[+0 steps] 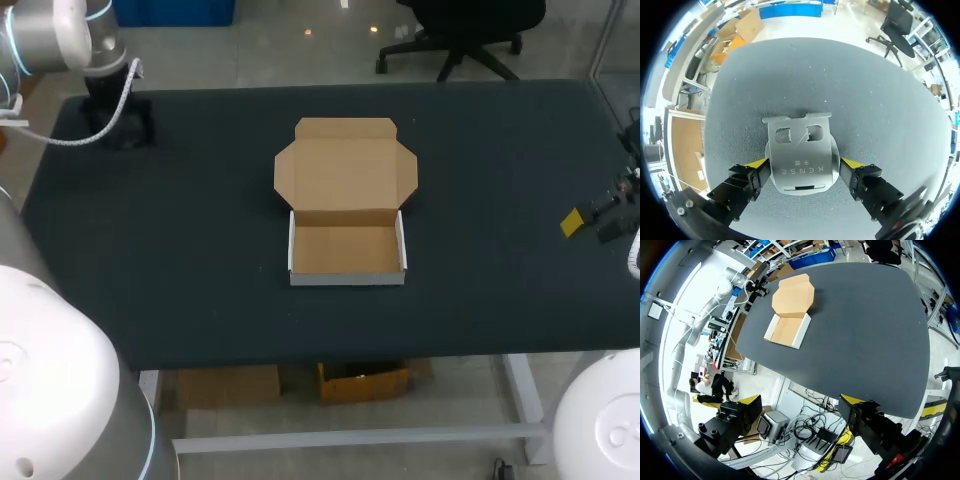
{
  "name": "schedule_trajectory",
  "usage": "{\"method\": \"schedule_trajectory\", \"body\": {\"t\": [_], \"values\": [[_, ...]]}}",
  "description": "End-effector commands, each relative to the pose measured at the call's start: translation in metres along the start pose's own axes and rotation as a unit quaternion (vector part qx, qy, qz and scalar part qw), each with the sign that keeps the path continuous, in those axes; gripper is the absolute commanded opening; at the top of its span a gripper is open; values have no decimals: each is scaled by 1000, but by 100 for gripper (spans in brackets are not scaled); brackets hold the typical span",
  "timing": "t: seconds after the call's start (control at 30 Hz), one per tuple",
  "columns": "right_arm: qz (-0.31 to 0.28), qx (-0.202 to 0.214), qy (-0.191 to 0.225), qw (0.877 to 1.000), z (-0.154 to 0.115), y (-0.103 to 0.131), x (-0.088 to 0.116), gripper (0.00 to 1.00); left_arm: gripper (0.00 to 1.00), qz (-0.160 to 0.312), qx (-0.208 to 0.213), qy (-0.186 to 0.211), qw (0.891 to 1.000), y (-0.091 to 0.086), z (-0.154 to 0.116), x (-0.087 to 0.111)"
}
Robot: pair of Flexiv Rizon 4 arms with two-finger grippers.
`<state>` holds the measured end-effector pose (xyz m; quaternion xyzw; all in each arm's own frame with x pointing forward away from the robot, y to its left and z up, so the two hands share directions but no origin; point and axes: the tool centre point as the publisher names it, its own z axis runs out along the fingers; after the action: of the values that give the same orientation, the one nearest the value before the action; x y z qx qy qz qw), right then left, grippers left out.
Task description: Assemble the packaging by folding the flat box into shape, placing the metal phone stand inside, and closing the box properly
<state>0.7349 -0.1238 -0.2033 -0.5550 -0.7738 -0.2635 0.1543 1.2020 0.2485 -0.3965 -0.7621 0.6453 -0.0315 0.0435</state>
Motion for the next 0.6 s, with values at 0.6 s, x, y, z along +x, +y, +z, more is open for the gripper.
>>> {"method": "schedule_trajectory", "body": {"t": [0.6], "values": [[0, 0, 1, 1000, -2, -1, 0, 100, 82, -8, -8, -3, 1000, -10, 4, -3]]}}
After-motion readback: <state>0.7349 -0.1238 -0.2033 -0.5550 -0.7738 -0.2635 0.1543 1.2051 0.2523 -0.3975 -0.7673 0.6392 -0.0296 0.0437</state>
